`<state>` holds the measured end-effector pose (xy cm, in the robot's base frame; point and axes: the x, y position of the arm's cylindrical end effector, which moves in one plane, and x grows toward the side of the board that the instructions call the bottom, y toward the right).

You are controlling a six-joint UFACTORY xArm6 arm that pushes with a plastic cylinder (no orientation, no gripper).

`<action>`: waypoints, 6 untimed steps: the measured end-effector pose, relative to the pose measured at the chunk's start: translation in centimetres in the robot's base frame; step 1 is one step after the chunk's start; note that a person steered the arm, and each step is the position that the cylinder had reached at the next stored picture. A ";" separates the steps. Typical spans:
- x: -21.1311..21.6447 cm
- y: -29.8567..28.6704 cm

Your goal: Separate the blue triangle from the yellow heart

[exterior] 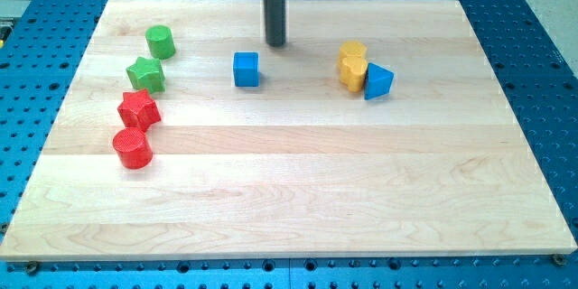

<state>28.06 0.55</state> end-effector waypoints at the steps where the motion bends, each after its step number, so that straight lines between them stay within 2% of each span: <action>1: -1.3 3.9; 2: 1.0 9.6; 3: 6.1 9.9; 5: 9.7 13.7; 6: 12.9 13.1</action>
